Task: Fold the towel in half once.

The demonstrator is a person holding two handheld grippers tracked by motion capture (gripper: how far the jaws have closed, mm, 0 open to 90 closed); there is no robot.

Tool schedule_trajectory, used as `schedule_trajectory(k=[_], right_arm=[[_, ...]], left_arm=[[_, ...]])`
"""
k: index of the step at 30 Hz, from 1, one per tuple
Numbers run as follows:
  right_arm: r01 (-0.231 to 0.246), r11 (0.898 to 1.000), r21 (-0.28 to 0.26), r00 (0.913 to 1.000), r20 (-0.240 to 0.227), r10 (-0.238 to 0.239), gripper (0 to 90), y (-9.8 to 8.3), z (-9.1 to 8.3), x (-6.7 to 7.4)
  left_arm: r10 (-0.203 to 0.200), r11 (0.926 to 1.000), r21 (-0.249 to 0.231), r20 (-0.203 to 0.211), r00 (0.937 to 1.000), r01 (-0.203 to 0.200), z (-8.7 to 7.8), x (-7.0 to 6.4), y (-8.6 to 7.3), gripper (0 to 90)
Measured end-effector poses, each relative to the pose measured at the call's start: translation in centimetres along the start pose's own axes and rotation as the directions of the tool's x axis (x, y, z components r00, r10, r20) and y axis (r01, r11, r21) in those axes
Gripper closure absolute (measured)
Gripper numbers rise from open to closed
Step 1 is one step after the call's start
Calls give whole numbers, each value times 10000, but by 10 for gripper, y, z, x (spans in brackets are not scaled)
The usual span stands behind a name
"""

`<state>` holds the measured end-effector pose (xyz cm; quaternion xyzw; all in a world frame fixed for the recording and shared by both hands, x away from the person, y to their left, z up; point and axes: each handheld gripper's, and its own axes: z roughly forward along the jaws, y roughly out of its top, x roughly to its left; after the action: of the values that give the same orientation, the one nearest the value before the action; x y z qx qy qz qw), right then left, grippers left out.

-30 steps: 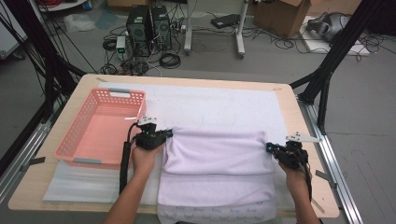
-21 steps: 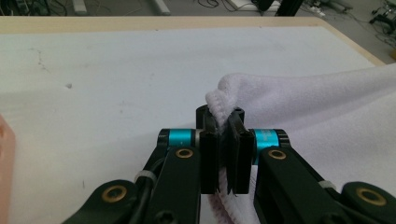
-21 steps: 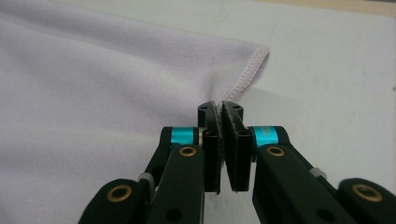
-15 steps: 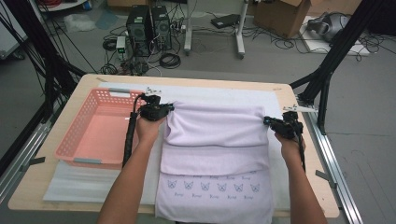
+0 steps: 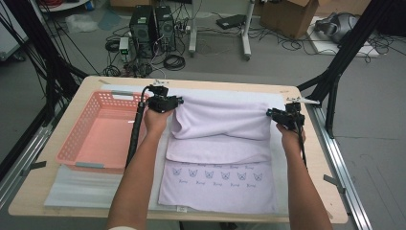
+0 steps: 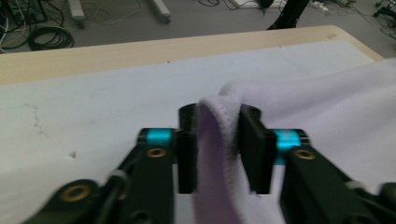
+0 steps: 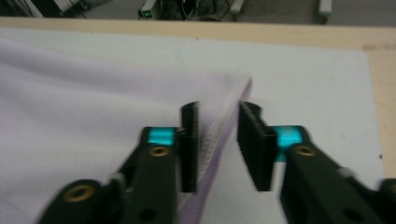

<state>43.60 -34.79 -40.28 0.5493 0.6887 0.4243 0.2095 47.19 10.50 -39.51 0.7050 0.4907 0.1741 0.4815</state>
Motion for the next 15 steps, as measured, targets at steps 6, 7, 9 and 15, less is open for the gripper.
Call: schedule_trajectory(k=[6, 7, 9, 15], right_arm=[[-394, 9990, 210, 9992, 50, 393, 573, -16, -9, -2], [-406, 9990, 174, 9992, 45, 406, 573, -18, -12, -1], [-316, 9995, 90, 9995, 31, 316, 573, -20, -19, 1], [-114, 9998, 169, 9997, -200, 118, 577, -21, -41, 8]], left_arm=[[-152, 9994, -308, 80, 9999, 155, -22, -10, -11, 540], [-114, 9993, -341, 121, 9999, 119, -24, -12, -12, 532], [-93, 9985, -530, 254, 9996, 107, -31, -16, -17, 524], [299, 9984, -486, 531, 9981, -273, -42, -33, -41, 524]])
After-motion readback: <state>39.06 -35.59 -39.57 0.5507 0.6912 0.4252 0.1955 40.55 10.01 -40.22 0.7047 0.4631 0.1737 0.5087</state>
